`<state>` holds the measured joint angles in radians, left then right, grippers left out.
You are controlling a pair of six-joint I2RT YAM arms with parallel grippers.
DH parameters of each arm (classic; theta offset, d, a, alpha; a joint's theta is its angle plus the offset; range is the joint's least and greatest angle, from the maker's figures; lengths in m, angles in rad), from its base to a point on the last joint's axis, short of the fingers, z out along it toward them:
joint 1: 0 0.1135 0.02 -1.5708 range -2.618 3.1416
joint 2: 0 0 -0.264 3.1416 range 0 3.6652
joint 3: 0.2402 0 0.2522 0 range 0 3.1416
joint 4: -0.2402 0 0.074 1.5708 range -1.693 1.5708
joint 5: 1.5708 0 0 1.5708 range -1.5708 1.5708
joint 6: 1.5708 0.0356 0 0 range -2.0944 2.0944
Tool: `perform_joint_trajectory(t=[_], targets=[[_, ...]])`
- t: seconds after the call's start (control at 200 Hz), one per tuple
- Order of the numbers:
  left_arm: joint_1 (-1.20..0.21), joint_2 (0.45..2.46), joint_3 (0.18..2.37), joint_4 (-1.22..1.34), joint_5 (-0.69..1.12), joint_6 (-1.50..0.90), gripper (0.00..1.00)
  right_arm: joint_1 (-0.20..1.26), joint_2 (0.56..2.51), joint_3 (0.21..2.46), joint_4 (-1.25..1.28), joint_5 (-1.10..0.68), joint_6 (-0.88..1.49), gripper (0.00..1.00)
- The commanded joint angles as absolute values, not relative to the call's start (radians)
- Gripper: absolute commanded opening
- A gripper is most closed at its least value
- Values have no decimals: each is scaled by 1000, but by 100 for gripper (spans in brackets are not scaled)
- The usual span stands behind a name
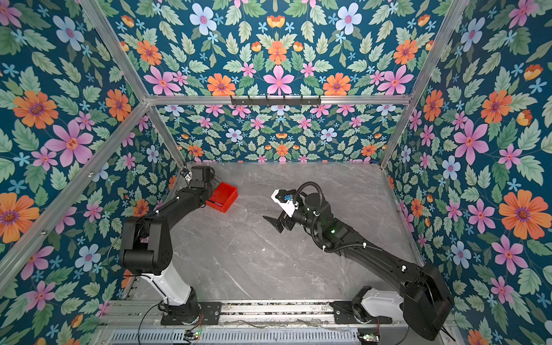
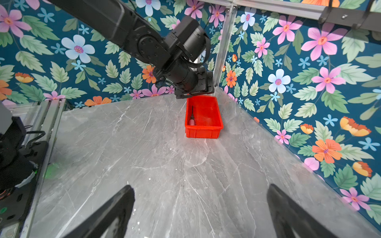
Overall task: Put the screwdriver in the bin
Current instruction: Place the screwdriver in the bin, then reset both arms
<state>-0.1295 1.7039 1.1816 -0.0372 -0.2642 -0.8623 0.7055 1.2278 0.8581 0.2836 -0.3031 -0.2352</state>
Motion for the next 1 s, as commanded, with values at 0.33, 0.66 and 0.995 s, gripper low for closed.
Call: perform_joint_trajectory(t=[0.33, 0.66, 0.995], targets=[[-192, 1390, 911, 208, -411, -349, 100, 505, 1115, 721, 411, -263, -80, 99], [-200, 1235, 648, 435, -344, -115, 100, 251, 958, 548, 405, -196, 2, 99], [-198, 1206, 363, 776, -326, 57, 100, -4, 899, 362, 451, -78, 36, 99]])
